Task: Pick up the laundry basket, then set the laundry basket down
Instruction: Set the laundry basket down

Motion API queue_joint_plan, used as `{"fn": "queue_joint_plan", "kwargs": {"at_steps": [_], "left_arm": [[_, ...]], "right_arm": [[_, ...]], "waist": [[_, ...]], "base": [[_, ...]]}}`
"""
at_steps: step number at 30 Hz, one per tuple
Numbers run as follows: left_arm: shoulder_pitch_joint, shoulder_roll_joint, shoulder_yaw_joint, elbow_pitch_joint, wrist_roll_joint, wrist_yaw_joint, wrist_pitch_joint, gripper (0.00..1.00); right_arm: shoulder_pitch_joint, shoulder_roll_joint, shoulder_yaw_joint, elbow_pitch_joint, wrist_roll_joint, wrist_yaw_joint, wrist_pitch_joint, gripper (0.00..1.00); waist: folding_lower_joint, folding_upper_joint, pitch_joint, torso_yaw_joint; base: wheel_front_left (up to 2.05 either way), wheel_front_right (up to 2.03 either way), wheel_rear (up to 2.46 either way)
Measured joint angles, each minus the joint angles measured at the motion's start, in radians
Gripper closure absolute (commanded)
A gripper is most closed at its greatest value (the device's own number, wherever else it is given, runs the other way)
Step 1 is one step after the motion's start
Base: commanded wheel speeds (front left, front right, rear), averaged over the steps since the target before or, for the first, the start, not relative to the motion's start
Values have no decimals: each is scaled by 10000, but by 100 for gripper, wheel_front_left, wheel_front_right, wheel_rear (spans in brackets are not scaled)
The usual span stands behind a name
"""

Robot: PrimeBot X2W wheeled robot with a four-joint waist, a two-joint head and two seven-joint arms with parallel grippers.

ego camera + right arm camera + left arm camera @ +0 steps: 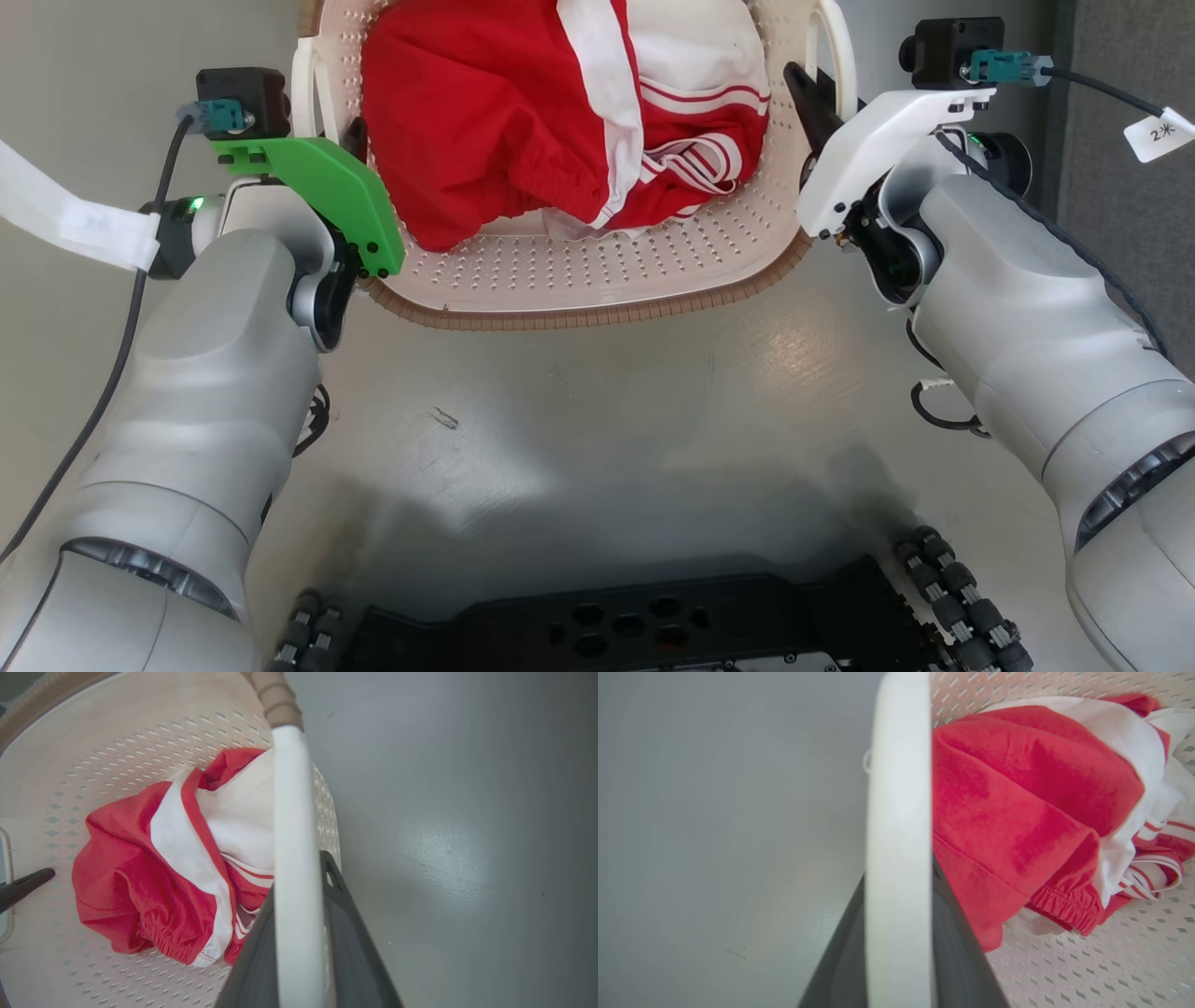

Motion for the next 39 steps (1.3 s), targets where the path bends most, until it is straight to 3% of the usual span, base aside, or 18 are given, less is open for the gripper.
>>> {"fn": "queue_joint_plan", "kwargs": {"at_steps": [18,20,21,22,39], "left_arm": [[-30,15,-176,140,10,-157,-217,100],[-38,27,-236,150,10,-161,-215,38],[-54,40,-274,165,10,-163,-199,0],[-47,27,-316,217,10,-171,-109,0],[-35,-117,-453,476,-8,-249,-119,0]], "right_arm": [[0,12,48,42,2,0,-211,100],[0,19,52,56,12,0,-211,64],[-3,35,52,58,21,12,-234,13],[-8,58,54,54,23,27,-272,0],[-12,284,86,240,138,107,-299,0]], "waist": [[-1,0,129,-26],[-1,0,130,-32],[0,0,130,-36],[0,0,131,-40],[0,0,-44,-90]], "base": [[0,0,0],[0,0,0],[0,0,0],[0,0,0],[0,0,0]]}}
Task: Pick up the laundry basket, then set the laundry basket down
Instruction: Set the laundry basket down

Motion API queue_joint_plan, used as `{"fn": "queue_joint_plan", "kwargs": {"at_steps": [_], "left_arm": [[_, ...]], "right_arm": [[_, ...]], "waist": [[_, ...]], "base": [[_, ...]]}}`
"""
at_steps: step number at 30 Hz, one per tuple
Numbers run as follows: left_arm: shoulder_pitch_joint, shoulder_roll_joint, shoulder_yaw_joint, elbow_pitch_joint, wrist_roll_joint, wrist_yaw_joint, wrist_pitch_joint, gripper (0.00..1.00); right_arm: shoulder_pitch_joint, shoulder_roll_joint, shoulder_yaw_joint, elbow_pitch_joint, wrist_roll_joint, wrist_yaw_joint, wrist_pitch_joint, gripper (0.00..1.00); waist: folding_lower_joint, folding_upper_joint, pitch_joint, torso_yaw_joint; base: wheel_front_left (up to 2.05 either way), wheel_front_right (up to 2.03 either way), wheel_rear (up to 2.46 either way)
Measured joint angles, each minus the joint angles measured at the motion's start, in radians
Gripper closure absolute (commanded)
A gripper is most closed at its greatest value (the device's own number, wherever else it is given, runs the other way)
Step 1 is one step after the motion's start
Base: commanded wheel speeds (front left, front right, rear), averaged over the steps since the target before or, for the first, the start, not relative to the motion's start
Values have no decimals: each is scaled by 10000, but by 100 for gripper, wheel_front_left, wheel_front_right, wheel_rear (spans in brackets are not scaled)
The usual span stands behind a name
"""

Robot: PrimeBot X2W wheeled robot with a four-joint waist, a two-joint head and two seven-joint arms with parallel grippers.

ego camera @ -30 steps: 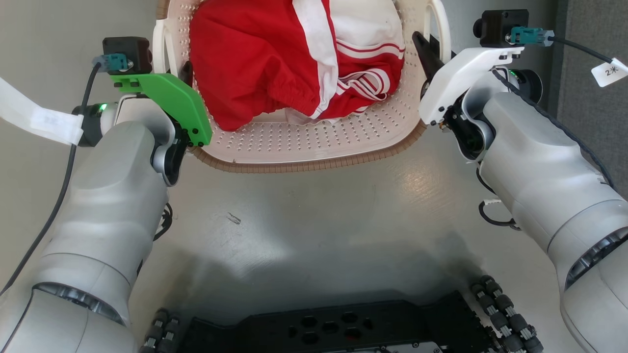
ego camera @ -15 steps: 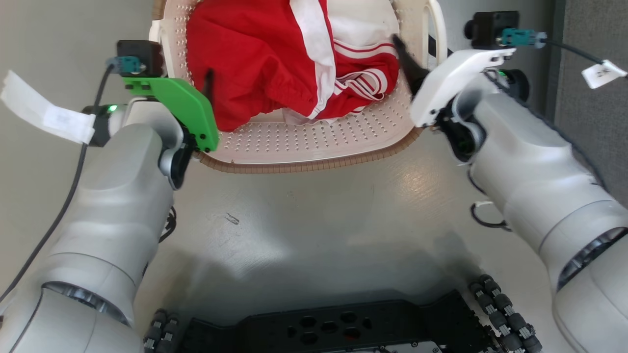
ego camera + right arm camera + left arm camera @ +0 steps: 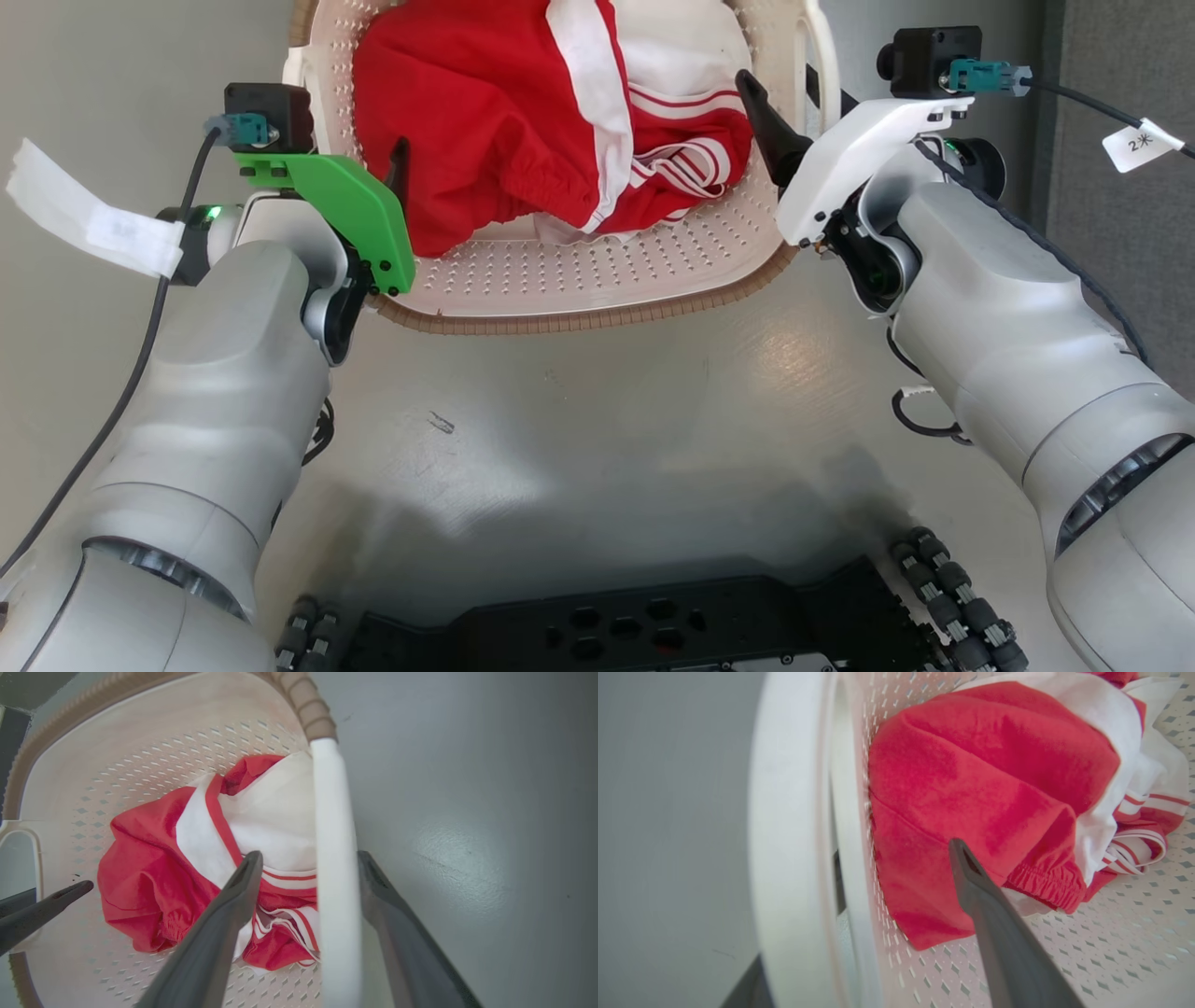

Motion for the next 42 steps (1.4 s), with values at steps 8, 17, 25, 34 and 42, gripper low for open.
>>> {"fn": "queue_joint_plan", "kwargs": {"at_steps": [8,17,25,34,42], "left_arm": [[1,0,-35,203,-15,0,-10,0],[96,2,-125,314,-40,0,-98,0],[523,8,-151,412,-121,-2,-173,0],[1117,15,-171,623,-217,-84,-380,0],[1620,10,-180,677,-288,-107,-575,0]], "right_arm": [[6,10,0,190,104,8,-73,0],[267,15,36,314,324,8,-69,0],[724,19,167,288,418,8,-56,0],[1280,27,251,295,516,8,-56,0],[1831,31,274,293,729,8,-56,0]], "waist": [[0,0,-237,-40],[0,0,-660,-99],[0,0,-1217,-152],[0,0,-2068,-232],[0,0,-2878,-306]], "base": [[0,0,0],[0,0,0],[0,0,0],[0,0,0],[0,0,0]]}}
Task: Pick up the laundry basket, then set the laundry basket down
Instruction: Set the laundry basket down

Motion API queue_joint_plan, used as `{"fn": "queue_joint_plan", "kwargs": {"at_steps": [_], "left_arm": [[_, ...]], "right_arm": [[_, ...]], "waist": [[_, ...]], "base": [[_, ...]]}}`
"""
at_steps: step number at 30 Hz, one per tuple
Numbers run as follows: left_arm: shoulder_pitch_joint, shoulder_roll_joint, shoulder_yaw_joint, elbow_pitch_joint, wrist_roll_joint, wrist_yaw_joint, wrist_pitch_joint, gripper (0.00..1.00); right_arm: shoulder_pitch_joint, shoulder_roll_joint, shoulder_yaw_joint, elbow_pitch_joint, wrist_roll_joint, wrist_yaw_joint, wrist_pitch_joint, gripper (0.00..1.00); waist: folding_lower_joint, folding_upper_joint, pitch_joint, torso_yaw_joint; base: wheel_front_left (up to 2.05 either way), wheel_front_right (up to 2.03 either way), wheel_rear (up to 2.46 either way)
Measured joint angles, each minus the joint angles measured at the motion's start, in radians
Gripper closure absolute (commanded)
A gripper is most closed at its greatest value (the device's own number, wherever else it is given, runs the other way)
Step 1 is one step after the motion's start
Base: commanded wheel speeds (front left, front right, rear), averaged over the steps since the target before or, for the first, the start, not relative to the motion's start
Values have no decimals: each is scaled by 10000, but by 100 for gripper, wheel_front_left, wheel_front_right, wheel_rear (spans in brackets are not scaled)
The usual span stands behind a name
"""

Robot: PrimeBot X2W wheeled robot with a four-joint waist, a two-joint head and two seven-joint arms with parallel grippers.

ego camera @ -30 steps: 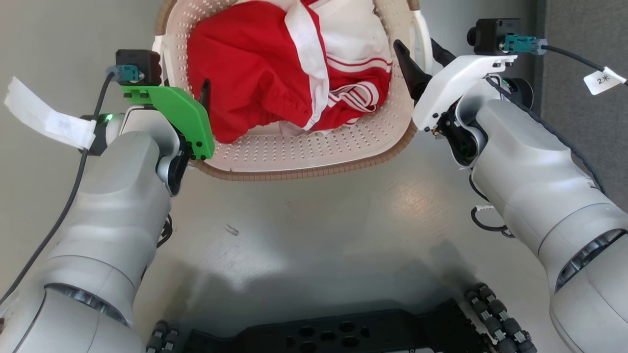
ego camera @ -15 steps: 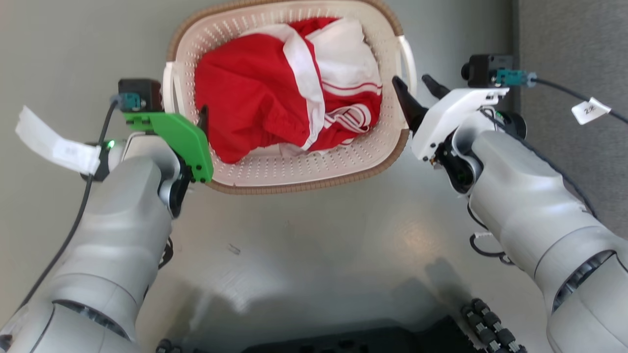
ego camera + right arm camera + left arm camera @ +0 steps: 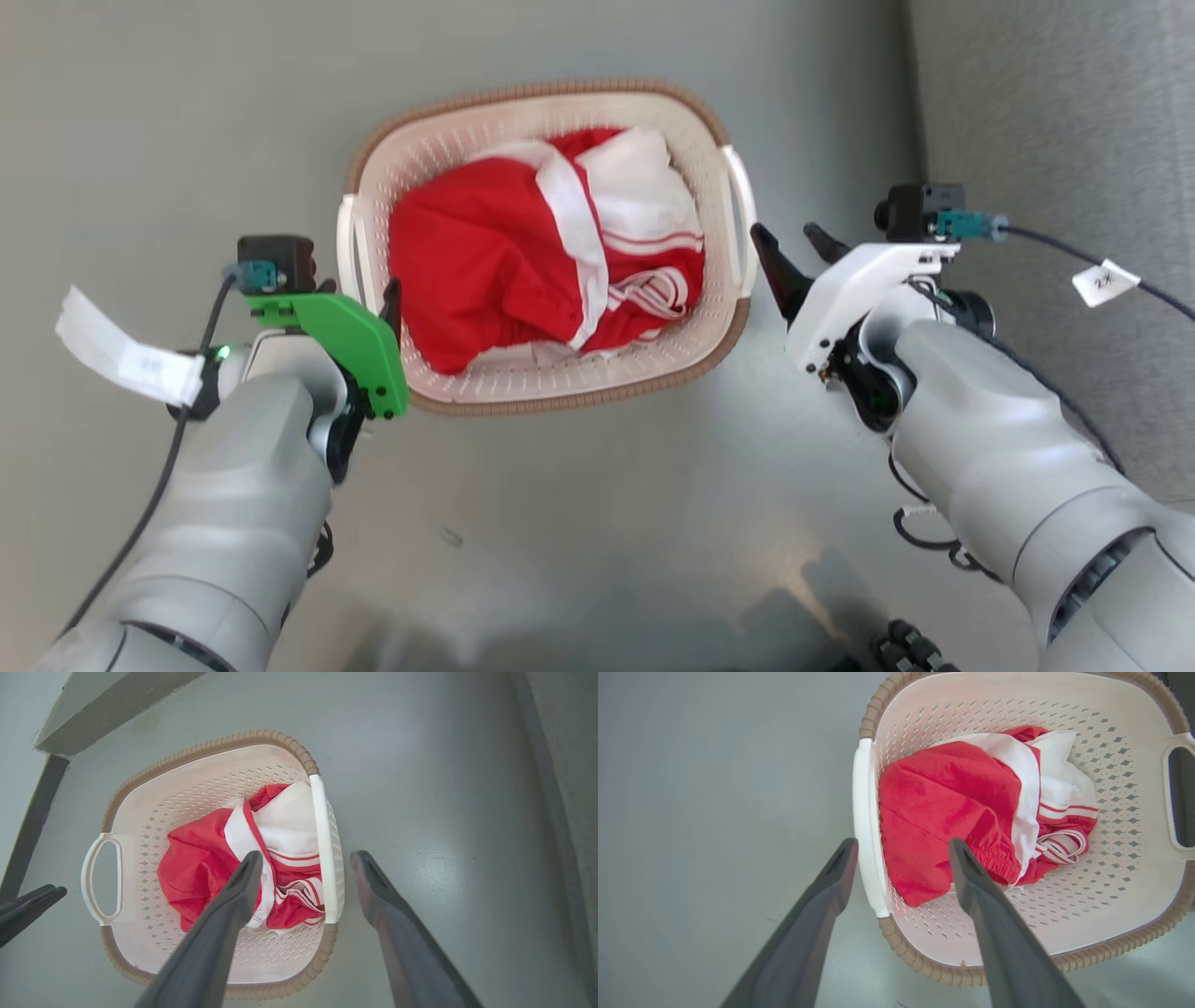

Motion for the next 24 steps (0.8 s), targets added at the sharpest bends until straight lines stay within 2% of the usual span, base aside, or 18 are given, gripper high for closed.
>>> {"fn": "queue_joint_plan", "kwargs": {"at_steps": [24], "left_arm": [[1200,75,98,-65,-186,-240,-928,0]], "right_arm": [[983,-65,65,-573,136,0,-105,0]], "waist": [[-1,0,-3051,-213]], "base": [[0,0,0]]}}
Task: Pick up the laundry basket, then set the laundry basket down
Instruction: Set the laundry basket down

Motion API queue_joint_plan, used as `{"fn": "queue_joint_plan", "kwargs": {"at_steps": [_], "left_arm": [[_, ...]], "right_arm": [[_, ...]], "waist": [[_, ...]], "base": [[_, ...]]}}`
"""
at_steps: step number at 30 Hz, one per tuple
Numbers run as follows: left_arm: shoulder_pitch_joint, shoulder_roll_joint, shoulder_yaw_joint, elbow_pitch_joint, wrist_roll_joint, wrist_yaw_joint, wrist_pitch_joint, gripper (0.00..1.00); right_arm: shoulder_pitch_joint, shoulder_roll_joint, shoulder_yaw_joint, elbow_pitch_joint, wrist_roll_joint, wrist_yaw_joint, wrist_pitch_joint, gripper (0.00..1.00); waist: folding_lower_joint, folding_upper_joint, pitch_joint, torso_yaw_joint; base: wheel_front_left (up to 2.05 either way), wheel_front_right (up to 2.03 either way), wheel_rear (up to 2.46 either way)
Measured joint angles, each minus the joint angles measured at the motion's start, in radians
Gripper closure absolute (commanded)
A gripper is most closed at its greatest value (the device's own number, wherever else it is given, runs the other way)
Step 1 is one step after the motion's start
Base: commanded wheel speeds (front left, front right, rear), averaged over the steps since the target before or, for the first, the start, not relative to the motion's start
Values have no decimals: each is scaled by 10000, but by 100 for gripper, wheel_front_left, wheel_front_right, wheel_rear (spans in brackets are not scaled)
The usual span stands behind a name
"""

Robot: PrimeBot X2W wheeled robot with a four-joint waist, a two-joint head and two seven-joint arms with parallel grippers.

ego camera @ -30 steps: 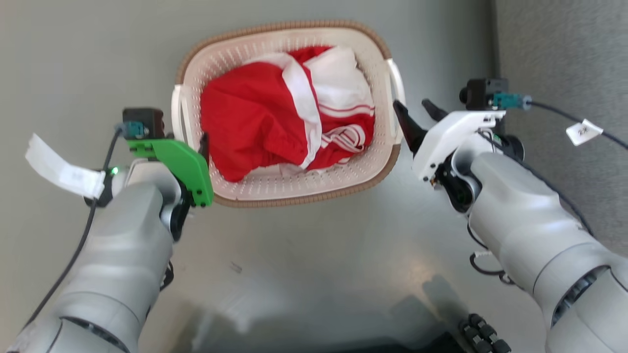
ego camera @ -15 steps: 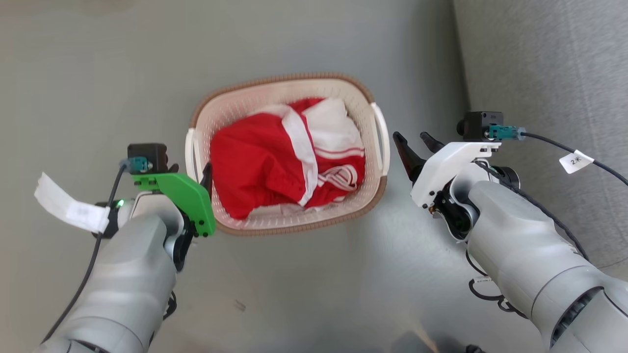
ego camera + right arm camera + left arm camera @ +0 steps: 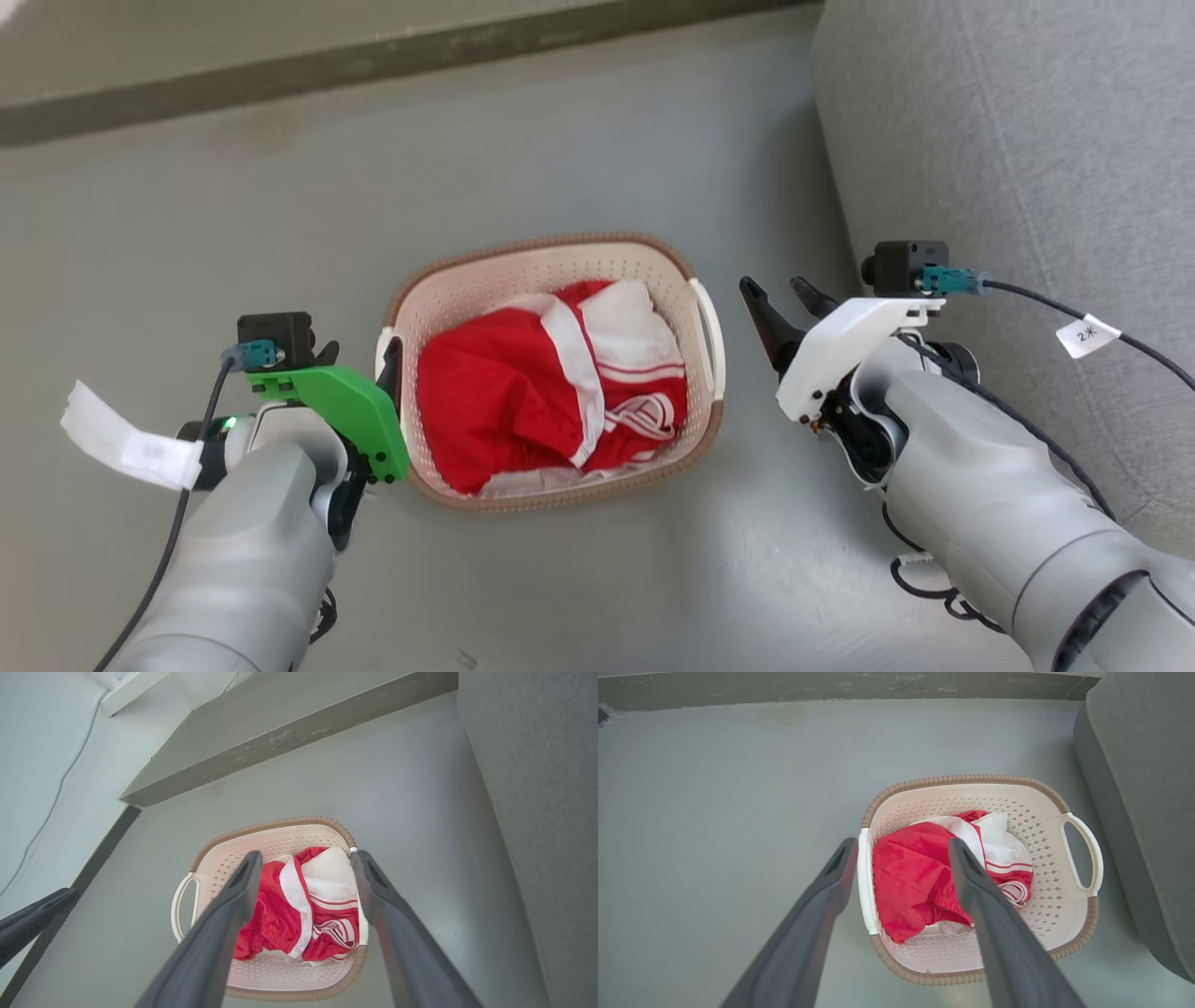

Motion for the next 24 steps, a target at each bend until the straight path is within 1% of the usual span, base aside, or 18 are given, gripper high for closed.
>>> {"fn": "queue_joint_plan", "kwargs": {"at_steps": [6,13,18,24], "left_arm": [[376,23,157,-138,-71,-4,-90,0],[569,132,102,-589,75,-54,-104,0],[572,548,428,-1613,353,-58,-102,0],[595,844,1189,-2725,606,213,-104,0]], "right_arm": [[291,-272,-38,-261,-23,0,0,0],[387,-711,-700,-826,-123,0,-2,0],[523,-857,-1012,-1294,-474,0,-4,0],[527,-1160,-1507,-1822,-1030,0,-12,0]], "waist": [[0,0,-747,-7],[0,0,-1569,60],[0,0,-2026,122],[0,0,-2313,164]], "base": [[0,0,0],[0,0,0],[0,0,0],[0,0,0]]}}
